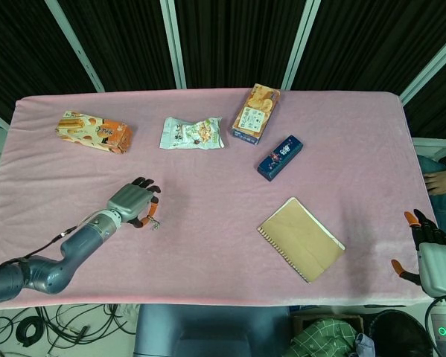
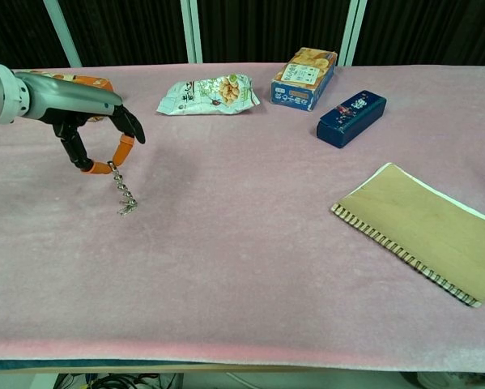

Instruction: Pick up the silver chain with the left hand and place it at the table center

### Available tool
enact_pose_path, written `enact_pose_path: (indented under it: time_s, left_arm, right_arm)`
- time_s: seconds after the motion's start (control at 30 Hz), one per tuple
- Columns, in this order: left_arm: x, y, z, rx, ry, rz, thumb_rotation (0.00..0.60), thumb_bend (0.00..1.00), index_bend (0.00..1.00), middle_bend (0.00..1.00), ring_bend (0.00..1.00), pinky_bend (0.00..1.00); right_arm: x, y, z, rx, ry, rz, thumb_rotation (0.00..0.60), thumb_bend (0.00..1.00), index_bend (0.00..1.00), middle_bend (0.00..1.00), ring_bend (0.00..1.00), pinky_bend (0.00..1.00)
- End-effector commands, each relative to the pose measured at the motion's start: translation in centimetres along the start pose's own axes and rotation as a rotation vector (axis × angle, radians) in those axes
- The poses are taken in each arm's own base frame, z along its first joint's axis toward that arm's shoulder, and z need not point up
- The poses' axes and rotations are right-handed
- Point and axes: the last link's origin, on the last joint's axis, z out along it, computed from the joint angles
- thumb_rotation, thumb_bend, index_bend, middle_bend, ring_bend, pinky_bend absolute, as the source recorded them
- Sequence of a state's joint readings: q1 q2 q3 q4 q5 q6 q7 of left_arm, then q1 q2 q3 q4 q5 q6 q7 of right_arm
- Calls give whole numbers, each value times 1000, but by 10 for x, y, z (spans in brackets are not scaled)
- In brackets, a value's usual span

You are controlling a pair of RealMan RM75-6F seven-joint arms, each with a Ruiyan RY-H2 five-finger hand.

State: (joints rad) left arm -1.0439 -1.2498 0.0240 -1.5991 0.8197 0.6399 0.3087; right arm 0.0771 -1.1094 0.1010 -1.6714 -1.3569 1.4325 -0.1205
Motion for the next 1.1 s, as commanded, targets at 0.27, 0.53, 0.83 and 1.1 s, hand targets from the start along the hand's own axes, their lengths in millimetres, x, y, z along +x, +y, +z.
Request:
enact_pose_path:
  time_s: [0.27, 0.53, 0.83, 1.1]
  left_arm:
    - [-3, 4, -3, -14, -31, -38, 600, 443, 564, 146, 0, 0]
    - [-4, 3, -4, -15, -40, -39, 600, 443, 564, 147, 0, 0]
    - [1, -1, -4, -1, -5, -18, 600, 443, 564, 146, 0, 0]
    - [5, -1, -5, 0, 6, -35, 600, 443, 564, 146, 0, 0]
  right_arm:
    - [0, 0, 0, 1, 0, 0, 600, 144, 43, 20, 86, 174]
    - [0, 0, 0, 1, -1, 0, 600, 144, 43, 20, 86, 174]
    - [0, -1, 0, 1, -2, 2, 600, 143, 43, 20, 86, 174]
    - [0, -1, 0, 2, -2, 2, 600, 143, 43, 20, 86, 174]
